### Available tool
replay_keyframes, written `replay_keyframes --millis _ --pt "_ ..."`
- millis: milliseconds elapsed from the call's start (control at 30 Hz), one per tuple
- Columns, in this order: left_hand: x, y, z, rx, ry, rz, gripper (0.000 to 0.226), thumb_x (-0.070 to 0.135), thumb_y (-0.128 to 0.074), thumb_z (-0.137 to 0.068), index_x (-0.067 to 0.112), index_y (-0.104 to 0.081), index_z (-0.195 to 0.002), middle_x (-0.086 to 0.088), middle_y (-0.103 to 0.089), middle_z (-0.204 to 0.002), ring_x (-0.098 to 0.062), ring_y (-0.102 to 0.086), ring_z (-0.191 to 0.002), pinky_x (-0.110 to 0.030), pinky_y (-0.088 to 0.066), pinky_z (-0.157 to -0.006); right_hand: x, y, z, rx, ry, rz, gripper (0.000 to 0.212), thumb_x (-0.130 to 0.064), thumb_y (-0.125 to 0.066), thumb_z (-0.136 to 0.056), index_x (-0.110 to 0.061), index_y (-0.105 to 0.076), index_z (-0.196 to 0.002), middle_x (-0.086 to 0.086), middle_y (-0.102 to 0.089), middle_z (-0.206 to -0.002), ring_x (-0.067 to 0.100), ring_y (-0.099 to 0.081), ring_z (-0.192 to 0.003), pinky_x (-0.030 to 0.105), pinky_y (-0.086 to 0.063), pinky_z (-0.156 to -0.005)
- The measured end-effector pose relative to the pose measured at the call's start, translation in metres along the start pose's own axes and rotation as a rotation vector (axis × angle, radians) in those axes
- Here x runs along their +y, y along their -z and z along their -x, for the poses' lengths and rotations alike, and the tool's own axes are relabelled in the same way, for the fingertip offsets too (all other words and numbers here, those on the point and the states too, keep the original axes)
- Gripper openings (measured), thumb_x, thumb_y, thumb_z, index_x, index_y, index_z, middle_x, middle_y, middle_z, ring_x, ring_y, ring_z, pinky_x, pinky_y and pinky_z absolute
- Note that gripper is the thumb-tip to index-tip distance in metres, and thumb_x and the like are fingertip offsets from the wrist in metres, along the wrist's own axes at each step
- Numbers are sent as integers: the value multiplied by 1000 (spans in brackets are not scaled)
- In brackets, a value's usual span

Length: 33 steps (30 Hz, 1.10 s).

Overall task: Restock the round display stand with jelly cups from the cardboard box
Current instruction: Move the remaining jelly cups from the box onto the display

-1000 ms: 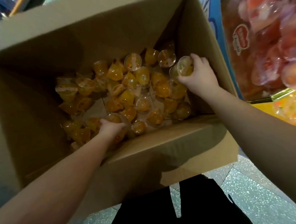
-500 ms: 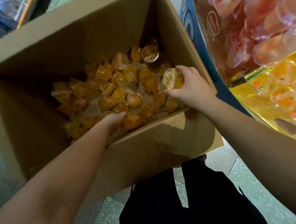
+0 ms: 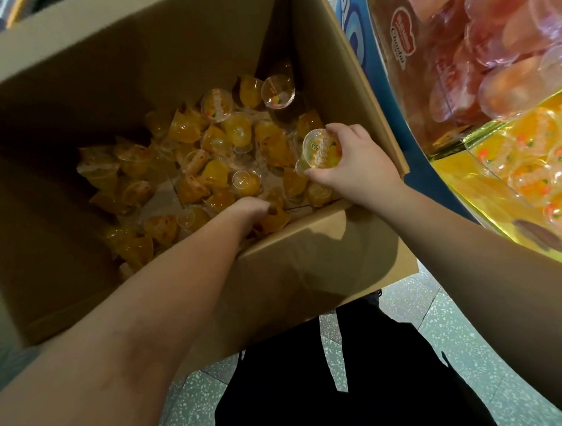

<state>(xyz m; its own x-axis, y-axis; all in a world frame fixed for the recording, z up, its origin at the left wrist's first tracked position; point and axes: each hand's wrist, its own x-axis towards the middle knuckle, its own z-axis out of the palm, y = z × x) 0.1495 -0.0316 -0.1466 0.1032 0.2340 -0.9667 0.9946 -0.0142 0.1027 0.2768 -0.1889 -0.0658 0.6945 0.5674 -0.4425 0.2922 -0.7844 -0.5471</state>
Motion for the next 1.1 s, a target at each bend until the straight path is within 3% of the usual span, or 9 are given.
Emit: replay_keyframes --millis 100,167,333,500,600,700,833,933,1100 --pt "-1 1 -3 0 -8 44 39 33 -59 -97 10 -58 -128 -16 -63 -108 -33 -65 -93 -41 -57 -79 -2 -1 -1 3 5 13 87 -55 -72 -81 -24 -32 -152 -2 -41 -145 15 -47 -127 21 -38 -92" --pt "2 -2 -3 -5 -31 36 40 38 -60 -97 13 -59 -128 -10 -61 -115 -30 -64 -94 -37 -56 -73 -2 -2 -1 6 3 16 86 -55 -72 -82 -24 -32 -152 -2 -41 -145 15 -47 -127 21 -37 -92" --pt "9 -4 -12 62 -111 5 48 29 -66 -94 3 -57 -133 -16 -59 -135 -34 -58 -123 -36 -50 -86 1 -2 -3 3 3 11 86 -57 -71 -81 -26 -32 -151 -4 -41 -145 14 -46 -127 22 -38 -94" --pt "12 17 11 72 -112 218 60 41 -68 -89 14 -49 -138 -9 -53 -139 -29 -55 -115 -41 -50 -95 -2 4 3 -17 22 -39 85 -55 -71 -81 -27 -31 -151 -4 -40 -144 14 -46 -127 20 -36 -92" --pt "20 34 43 -23 -144 480 67 36 -70 -87 15 -41 -144 -15 -57 -133 -31 -60 -113 -42 -52 -90 -4 19 13 -12 23 -152 87 -50 -73 -82 -30 -26 -152 -4 -37 -146 10 -41 -126 19 -33 -92" --pt "30 41 84 -112 -228 579 57 38 -65 -89 21 -45 -139 -12 -65 -123 -31 -63 -110 -43 -51 -86 1 48 36 52 22 -248 88 -47 -75 -82 -33 -24 -152 -8 -35 -136 3 -36 -116 15 -34 -90" --pt "55 18 133 -215 -309 627 51 45 -63 -89 25 -53 -135 -9 -66 -125 -33 -63 -112 -46 -50 -85 26 94 79 187 -1 -249 91 -44 -78 -79 -30 -27 -153 -10 -34 -134 0 -33 -116 19 -30 -96" --pt "85 -21 165 -281 -342 646 52 47 -64 -88 24 -55 -134 -10 -67 -125 -35 -63 -112 -49 -50 -92 61 126 115 244 -86 -250 97 -47 -78 -76 -31 -24 -155 -2 -37 -135 14 -42 -124 30 -39 -103" --pt "141 -103 200 -406 -415 499 47 52 -51 -95 15 -66 -120 -12 -73 -114 -33 -64 -109 -47 -48 -94 134 177 186 327 -312 -209 96 -48 -77 -78 -35 -20 -155 1 -39 -141 20 -49 -123 38 -45 -99"
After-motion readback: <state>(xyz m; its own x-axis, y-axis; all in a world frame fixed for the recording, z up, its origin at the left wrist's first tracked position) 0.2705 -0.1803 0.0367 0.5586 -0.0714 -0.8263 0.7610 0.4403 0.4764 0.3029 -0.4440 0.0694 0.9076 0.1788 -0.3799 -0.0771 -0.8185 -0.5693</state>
